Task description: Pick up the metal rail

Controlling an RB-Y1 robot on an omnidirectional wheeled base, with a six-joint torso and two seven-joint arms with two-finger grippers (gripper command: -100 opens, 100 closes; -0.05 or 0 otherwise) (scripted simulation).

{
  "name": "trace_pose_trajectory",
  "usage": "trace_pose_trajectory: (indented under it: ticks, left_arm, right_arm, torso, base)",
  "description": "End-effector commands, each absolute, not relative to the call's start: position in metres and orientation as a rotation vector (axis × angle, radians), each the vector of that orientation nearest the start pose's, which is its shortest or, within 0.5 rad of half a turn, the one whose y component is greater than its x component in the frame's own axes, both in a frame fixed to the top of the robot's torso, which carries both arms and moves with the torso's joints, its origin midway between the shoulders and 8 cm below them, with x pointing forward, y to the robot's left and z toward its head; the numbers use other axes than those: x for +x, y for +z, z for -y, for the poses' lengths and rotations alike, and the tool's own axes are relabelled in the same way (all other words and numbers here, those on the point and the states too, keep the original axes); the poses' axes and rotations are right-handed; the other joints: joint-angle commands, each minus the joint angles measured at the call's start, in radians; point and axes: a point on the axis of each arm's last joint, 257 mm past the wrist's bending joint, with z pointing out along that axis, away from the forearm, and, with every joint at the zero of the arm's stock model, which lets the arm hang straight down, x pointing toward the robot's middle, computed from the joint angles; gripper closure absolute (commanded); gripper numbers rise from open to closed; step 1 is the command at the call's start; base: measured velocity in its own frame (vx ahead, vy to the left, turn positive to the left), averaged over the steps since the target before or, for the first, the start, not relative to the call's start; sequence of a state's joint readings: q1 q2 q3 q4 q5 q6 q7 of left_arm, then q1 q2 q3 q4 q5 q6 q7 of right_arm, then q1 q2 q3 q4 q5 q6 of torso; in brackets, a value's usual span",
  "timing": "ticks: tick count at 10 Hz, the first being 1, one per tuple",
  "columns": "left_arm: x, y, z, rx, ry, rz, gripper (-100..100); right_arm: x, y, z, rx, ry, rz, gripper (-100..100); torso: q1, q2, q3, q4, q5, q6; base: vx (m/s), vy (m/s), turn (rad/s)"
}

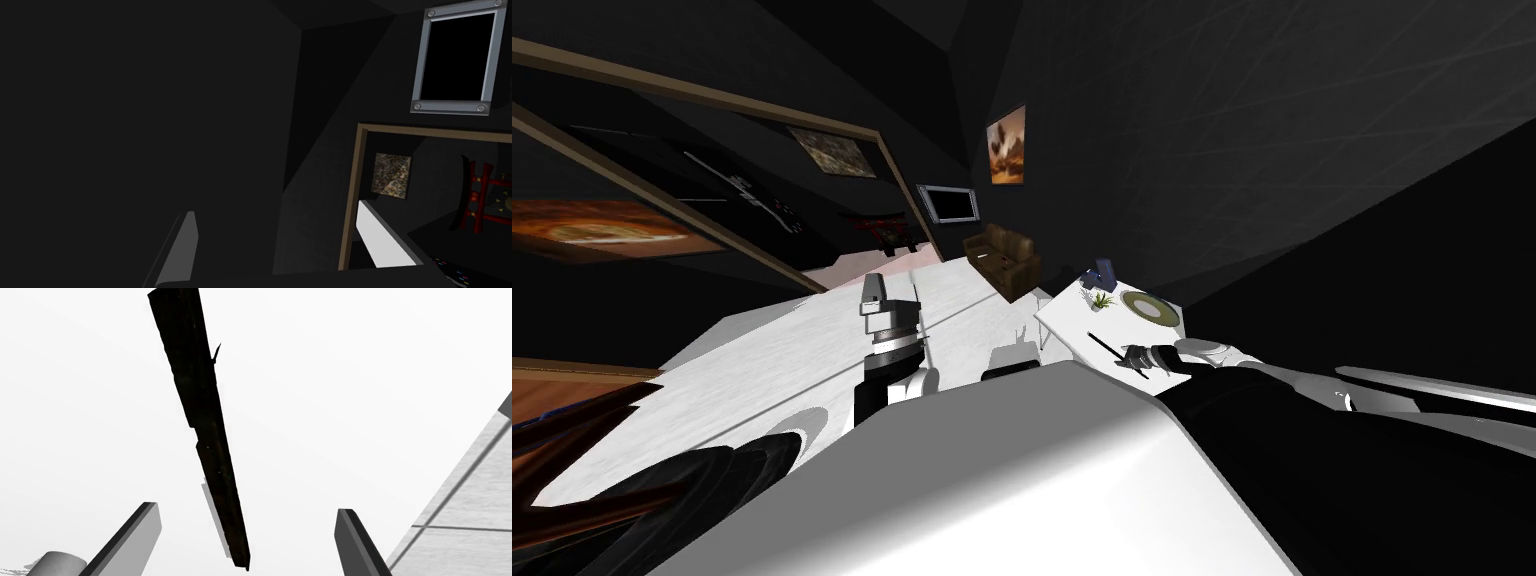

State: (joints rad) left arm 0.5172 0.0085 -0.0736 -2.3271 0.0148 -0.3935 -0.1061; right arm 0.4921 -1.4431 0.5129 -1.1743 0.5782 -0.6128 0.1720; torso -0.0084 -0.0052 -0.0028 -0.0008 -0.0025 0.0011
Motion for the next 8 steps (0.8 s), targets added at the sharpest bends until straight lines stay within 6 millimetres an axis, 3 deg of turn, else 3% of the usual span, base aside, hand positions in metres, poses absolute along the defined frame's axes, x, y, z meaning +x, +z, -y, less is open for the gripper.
trace_pose_trajectory:
  ticks: [1,2,3,4,5,7,8]
  left_arm:
    - [0.354,0.019,-0.258,-0.687,-1.266,-0.695,0]
    - [0.354,0.019,-0.258,-0.687,-1.266,-0.695,0]
    - [0.354,0.019,-0.258,-0.687,-1.266,-0.695,0]
    - [0.354,0.019,-0.258,-0.687,-1.266,-0.695,0]
    - [0.354,0.019,-0.258,-0.687,-1.266,-0.695,0]
    - [0.354,0.019,-0.258,-0.687,-1.266,-0.695,0]
    - [0.354,0.019,-0.258,-0.687,-1.266,-0.695,0]
  right_arm:
    - [0.101,-0.404,0.603,-0.732,0.086,-2.791,-100]
    - [0.089,-0.406,0.605,-0.745,0.091,-2.813,-100]
    - [0.097,-0.402,0.603,-0.731,0.087,-2.795,-100]
    - [0.095,-0.402,0.603,-0.734,0.088,-2.797,0]
    - [0.089,-0.413,0.601,-0.718,0.083,-2.799,-100]
    - [0.083,-0.424,0.598,-0.702,0.079,-2.801,-100]
    - [0.084,-0.42,0.598,-0.708,0.082,-2.8,-100]
  torso:
    - [0.0,0.0,0.0,0.0,0.0,0.0]
    - [0.0,0.0,0.0,0.0,0.0,0.0]
    - [0.001,0.001,0.001,0.0,0.0,0.0]
    - [0.005,0.002,0.001,0.0,0.001,0.0]
    - [0.007,0.002,0.001,0.001,0.002,0.0]
    - [0.007,0.002,0.001,0.001,0.002,0.0]
    - [0.007,0.002,0.001,0.0,0.002,0.0]
  base:
    - [0.034,-0.113,0.132]
    - [0.021,-0.089,0.099]
    - [0.007,-0.036,0.017]
    - [0.002,-0.008,-0.001]
    - [0.008,-0.009,0.075]
    - [0.012,-0.011,0.08]
    - [0.006,-0.005,0.008]
